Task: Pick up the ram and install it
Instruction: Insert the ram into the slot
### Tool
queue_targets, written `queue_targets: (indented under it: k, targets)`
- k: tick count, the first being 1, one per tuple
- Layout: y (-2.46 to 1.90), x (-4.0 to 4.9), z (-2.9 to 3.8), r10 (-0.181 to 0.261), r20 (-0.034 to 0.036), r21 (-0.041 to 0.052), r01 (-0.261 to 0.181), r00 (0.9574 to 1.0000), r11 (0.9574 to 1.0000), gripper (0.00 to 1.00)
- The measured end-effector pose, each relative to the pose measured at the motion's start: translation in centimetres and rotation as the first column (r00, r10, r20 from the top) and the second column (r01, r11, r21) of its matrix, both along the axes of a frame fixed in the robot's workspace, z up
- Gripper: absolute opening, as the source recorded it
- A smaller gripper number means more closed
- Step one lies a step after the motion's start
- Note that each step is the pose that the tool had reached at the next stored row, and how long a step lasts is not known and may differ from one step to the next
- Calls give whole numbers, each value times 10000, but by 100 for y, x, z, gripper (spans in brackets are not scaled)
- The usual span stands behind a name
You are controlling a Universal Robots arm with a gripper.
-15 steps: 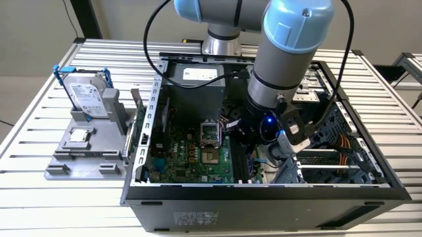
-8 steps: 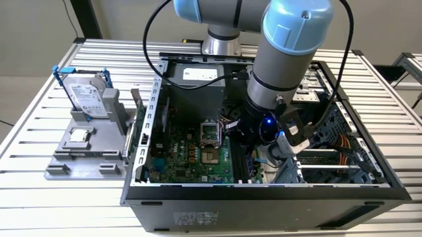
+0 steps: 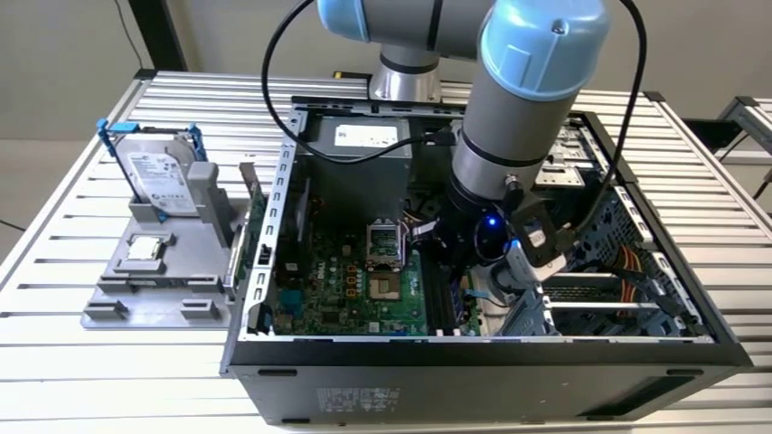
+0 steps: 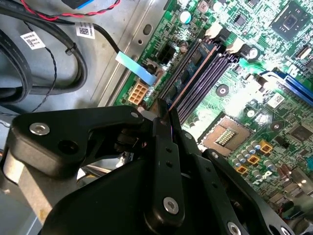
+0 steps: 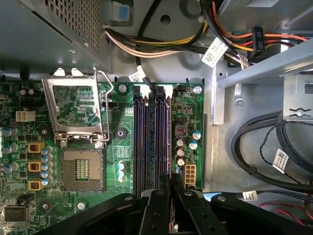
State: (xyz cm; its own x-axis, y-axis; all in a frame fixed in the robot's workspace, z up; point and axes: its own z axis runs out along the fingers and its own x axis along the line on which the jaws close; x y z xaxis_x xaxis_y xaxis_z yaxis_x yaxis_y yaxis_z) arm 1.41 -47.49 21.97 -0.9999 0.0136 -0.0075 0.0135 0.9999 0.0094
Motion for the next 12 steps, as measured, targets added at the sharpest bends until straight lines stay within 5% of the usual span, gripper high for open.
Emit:
queue_targets:
  k: [12]
  targets:
    - [9,0,0,0,0,2,0,10000,10000,0]
